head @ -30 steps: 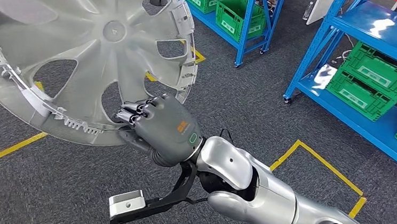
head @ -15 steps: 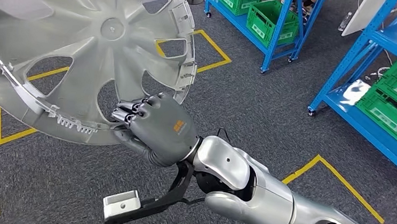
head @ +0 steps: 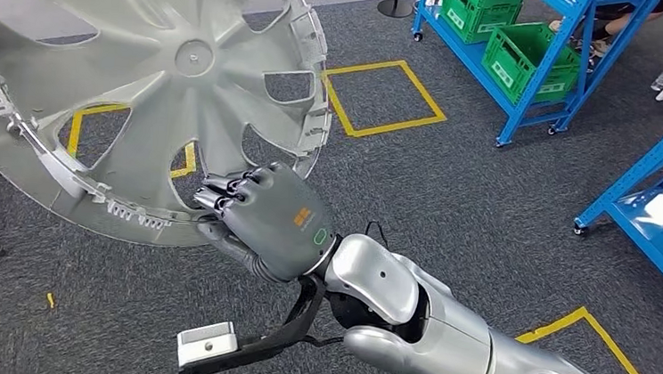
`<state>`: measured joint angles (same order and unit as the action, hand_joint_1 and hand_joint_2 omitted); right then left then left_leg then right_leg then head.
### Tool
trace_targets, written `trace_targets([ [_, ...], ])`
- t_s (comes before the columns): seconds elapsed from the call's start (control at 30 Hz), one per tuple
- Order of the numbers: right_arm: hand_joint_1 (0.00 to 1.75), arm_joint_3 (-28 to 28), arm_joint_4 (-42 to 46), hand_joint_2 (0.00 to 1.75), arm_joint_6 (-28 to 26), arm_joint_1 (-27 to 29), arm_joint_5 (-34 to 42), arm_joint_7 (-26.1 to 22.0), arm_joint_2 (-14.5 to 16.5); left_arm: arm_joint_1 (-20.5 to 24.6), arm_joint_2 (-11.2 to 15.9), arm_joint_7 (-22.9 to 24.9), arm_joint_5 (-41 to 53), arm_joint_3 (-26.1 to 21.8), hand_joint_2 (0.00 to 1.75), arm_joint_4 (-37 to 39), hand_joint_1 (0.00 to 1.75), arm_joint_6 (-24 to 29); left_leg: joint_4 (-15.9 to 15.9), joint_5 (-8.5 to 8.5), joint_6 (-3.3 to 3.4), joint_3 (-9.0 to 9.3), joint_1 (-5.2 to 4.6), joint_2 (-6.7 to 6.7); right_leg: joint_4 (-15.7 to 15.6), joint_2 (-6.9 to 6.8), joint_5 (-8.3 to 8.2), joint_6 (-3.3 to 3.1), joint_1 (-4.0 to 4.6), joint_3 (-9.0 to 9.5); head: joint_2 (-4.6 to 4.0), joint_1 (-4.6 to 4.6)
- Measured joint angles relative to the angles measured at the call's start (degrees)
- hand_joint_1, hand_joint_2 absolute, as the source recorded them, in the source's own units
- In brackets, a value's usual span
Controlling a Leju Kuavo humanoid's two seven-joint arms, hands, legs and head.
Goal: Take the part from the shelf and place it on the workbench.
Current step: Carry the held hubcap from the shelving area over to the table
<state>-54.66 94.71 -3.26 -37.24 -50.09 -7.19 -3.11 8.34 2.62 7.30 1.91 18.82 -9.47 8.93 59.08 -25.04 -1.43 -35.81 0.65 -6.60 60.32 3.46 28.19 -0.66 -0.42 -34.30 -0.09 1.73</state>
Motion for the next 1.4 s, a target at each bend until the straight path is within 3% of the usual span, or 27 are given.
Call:
trace_targets([
  [0.07, 1.75, 0.05, 0.11, 1.75, 0.00, 0.01, -0.10, 0.09, -0.01, -0.08, 0.12, 0.09, 0.10, 0.00, 1.75, 0.03, 0.00, -0.05, -0.26, 0.24, -0.82, -0.34, 0.20, -0.73, -0.36, -1.19, -0.37, -0.68, 0.13, 0.12, 0.00, -0.01],
  [0.13, 1.75, 0.22, 0.15, 1.75, 0.00, 0.05, -0.14, 0.20, 0.01, -0.11, 0.12, 0.20, 0.13, 0.01, 1.75, 0.05, 0.00, -0.10, 1.36, -0.82, -1.32, -1.32, 0.11, 1.16, -1.06, -2.40, -0.81, -1.46, 0.02, 0.45, 0.00, 0.20],
  [0.2, 1.75, 0.44, 0.18, 1.75, -0.01, 0.17, -0.21, 0.17, 0.01, 0.05, 0.03, 0.24, 0.14, 0.02, 1.75, 0.03, 0.00, -0.14, 7.41, -4.17, -1.66, -4.16, -0.01, 4.56, -1.39, -3.72, -0.93, -1.92, 0.12, 0.60, 0.00, 0.45],
  [0.27, 1.75, 0.52, 0.19, 1.75, -0.01, 0.34, -0.30, 0.10, 0.01, 0.17, 0.00, 0.31, 0.15, 0.02, 1.75, 0.03, 0.00, -0.19, 14.11, -6.91, -1.96, -7.24, 0.10, 5.96, -1.37, -5.18, -0.83, -2.09, 0.30, 0.59, 0.00, 0.49],
  [0.3, 1.75, 0.52, 0.19, 1.75, 0.02, 0.41, -0.32, 0.10, 0.01, 0.17, -0.01, 0.35, 0.15, 0.02, 1.75, 0.03, 0.00, -0.22, 15.17, -6.91, -2.03, -7.62, 0.13, 6.16, -1.35, -5.87, -0.76, -2.09, 0.33, 0.60, 0.00, 0.49],
  [0.33, 1.75, 0.52, 0.19, 1.75, 0.03, 0.44, -0.33, 0.11, 0.01, 0.14, 0.00, 0.39, 0.15, 0.02, 1.75, 0.03, 0.00, -0.26, 13.99, -5.93, -2.05, -6.86, 0.14, 6.37, -1.33, -6.55, -0.70, -2.04, 0.34, 0.64, 0.00, 0.49],
  [0.4, 1.75, 0.53, 0.19, 1.75, 0.09, 0.43, -0.39, 0.15, 0.02, 0.18, 0.02, 0.40, 0.15, 0.02, 1.75, 0.01, 0.00, -0.30, 6.58, -2.76, -1.89, -2.75, 0.09, 8.12, -1.23, -7.81, -0.47, -1.72, 0.40, 0.80, 0.00, 0.49],
  [0.47, 1.75, 0.55, 0.19, 1.75, 0.12, 0.39, -0.45, 0.10, 0.04, 0.39, 0.01, 0.39, 0.15, 0.02, 1.75, -0.05, 0.00, -0.30, 0.66, -0.89, -1.17, 0.54, -0.17, 9.96, -1.02, -8.89, -0.15, -1.15, 0.67, 0.94, 0.00, 0.44],
  [0.5, 1.75, 0.56, 0.19, 1.75, 0.13, 0.37, -0.50, 0.06, 0.07, 0.47, 0.02, 0.39, 0.15, 0.02, 1.75, -0.07, 0.00, -0.30, -0.27, -0.78, -0.71, 0.97, -0.33, 10.23, -0.99, -9.38, -0.05, -0.84, 0.80, 1.02, 0.00, 0.41],
  [0.57, 1.75, 0.57, 0.19, 1.75, 0.17, 0.31, -0.63, -0.02, 0.20, 0.47, 0.10, 0.39, 0.14, 0.02, 1.75, -0.06, 0.00, -0.30, -0.30, -0.53, 0.11, 0.89, -0.44, 8.93, -1.07, -10.26, 0.12, -0.18, 0.81, 1.24, 0.00, 0.38],
  [0.63, 1.75, 0.60, 0.20, 1.75, 0.23, 0.22, -0.77, -0.06, 0.34, 0.47, 0.16, 0.40, 0.11, 0.02, 1.75, -0.04, 0.00, -0.31, -0.59, -0.28, 0.87, 0.98, -0.23, 7.72, 0.42, -8.39, 1.30, 0.51, 0.50, 0.79, 0.00, 0.34],
  [0.7, 1.75, 0.63, 0.19, 1.75, 0.31, 0.16, -0.84, -0.20, 0.37, 0.63, 0.16, 0.40, 0.09, 0.01, 1.75, -0.05, 0.00, -0.32, -0.77, -0.11, 1.43, 1.00, -0.08, 6.47, 6.34, -5.02, 4.43, 0.89, 0.24, -1.89, 0.00, 0.21],
  [0.77, 1.75, 0.62, 0.15, 1.75, 0.39, 0.16, -0.87, -0.38, 0.34, 0.72, 0.19, 0.35, 0.07, 0.00, 1.75, -0.04, 0.00, -0.32, -0.71, -0.08, 1.66, 0.90, -0.15, 5.02, 13.85, -3.83, 7.27, 0.91, 0.21, -5.68, 0.00, 0.12],
  [0.8, 1.75, 0.62, 0.10, 1.75, 0.44, 0.16, -0.87, -0.44, 0.34, 0.68, 0.20, 0.34, 0.04, 0.00, 1.75, -0.04, 0.00, -0.32, -0.65, -0.08, 1.67, 0.87, -0.20, 4.21, 15.54, -3.71, 7.32, 0.82, 0.21, -6.69, 0.00, 0.11],
  [0.83, 1.75, 0.62, 0.05, 1.75, 0.46, 0.16, -0.86, -0.43, 0.34, 0.62, 0.20, 0.33, 0.02, 0.00, 1.75, -0.03, 0.00, -0.32, -0.56, -0.08, 1.66, 0.86, -0.23, 3.37, 14.88, -3.59, 6.22, 0.64, 0.23, -6.58, 0.00, 0.10],
  [0.87, 1.75, 0.62, 0.01, 1.75, 0.48, 0.13, -0.86, -0.42, 0.34, 0.58, 0.17, 0.33, -0.01, 0.00, 1.75, -0.03, 0.00, -0.32, -0.45, -0.07, 1.64, 0.85, -0.23, 2.53, 11.89, -3.23, 4.20, 0.36, 0.26, -5.31, 0.00, 0.07],
  [0.93, 1.75, 0.63, -0.04, 1.75, 0.54, 0.02, -0.84, -0.44, 0.34, 0.60, 0.02, 0.33, -0.02, 0.00, 1.75, -0.06, 0.00, -0.32, -0.23, -0.05, 1.41, 0.72, -0.21, 1.03, 3.69, -1.01, 0.48, -0.28, 0.31, -1.63, 0.00, 0.02],
  [1.0, 1.75, 0.62, -0.08, 1.75, 0.63, -0.17, -0.82, -0.60, 0.38, 0.61, -0.07, 0.36, 0.01, 0.00, 1.75, -0.09, 0.00, -0.32, -0.20, 0.08, 0.75, 0.36, -0.04, -0.12, -0.51, 0.52, -0.62, -0.53, 0.41, 0.19, 0.00, -0.06],
  [1.07, 1.75, 0.62, -0.16, 1.75, 0.75, -0.44, -0.79, -0.66, 0.59, 0.49, 0.05, 0.46, 0.09, 0.00, 1.75, -0.07, 0.00, -0.32, -0.58, 0.40, -0.12, 0.00, 0.13, -1.17, -1.06, -0.28, -0.72, -0.70, 0.44, 0.42, 0.00, -0.13],
  [1.1, 1.75, 0.62, -0.24, 1.75, 0.81, -0.60, -0.71, -0.63, 0.77, 0.41, 0.10, 0.55, 0.13, 0.00, 1.75, -0.04, 0.00, -0.32, -0.55, 0.41, -0.39, -0.16, 0.11, -0.74, -1.46, -0.91, -0.94, -0.96, 0.35, 0.68, 0.00, -0.13],
  [1.17, 1.75, 0.62, -0.41, 1.75, 0.88, -1.01, -0.46, -0.65, 1.12, 0.45, 0.14, 0.79, 0.15, 0.00, 1.75, -0.02, 0.00, -0.31, 1.92, -1.06, -0.75, -1.57, -0.14, 2.17, -2.33, -2.34, -1.40, -1.57, 0.07, 1.23, 0.00, 0.08],
  [1.23, 1.75, 0.60, -0.59, 1.75, 0.96, -1.37, -0.19, -0.83, 1.26, 0.61, 0.08, 0.93, 0.14, 0.01, 1.75, -0.02, 0.00, -0.30, 8.62, -4.34, -1.10, -4.84, -0.08, 5.17, -2.55, -3.87, -1.44, -1.92, 0.17, 1.36, 0.00, 0.27],
  [1.3, 1.75, 0.50, -0.81, 1.75, 1.07, -1.61, 0.09, -0.96, 1.31, 0.62, 0.07, 0.95, 0.07, 0.01, 1.75, -0.01, 0.00, -0.29, 14.20, -6.00, -1.62, -7.66, 0.22, 5.87, -2.54, -5.46, -1.27, -1.96, 0.22, 1.39, 0.00, 0.27],
  [1.33, 1.75, 0.46, -0.95, 1.75, 1.12, -1.71, 0.24, -0.98, 1.34, 0.54, 0.08, 0.96, 0.02, 0.01, 1.75, 0.00, 0.00, -0.27, 14.24, -5.38, -1.86, -7.69, 0.39, 6.07, -2.50, -6.18, -1.17, -1.88, 0.19, 1.42, 0.00, 0.27],
  [1.4, 1.75, 0.44, -1.19, 1.75, 1.19, -1.89, 0.57, -0.93, 1.47, 0.41, 0.14, 0.99, -0.04, 0.01, 1.75, 0.02, 0.00, -0.14, 8.09, -1.95, -2.23, -4.43, 0.73, 7.32, -2.25, -7.46, -0.83, -1.47, 0.09, 1.54, 0.00, 0.28],
])
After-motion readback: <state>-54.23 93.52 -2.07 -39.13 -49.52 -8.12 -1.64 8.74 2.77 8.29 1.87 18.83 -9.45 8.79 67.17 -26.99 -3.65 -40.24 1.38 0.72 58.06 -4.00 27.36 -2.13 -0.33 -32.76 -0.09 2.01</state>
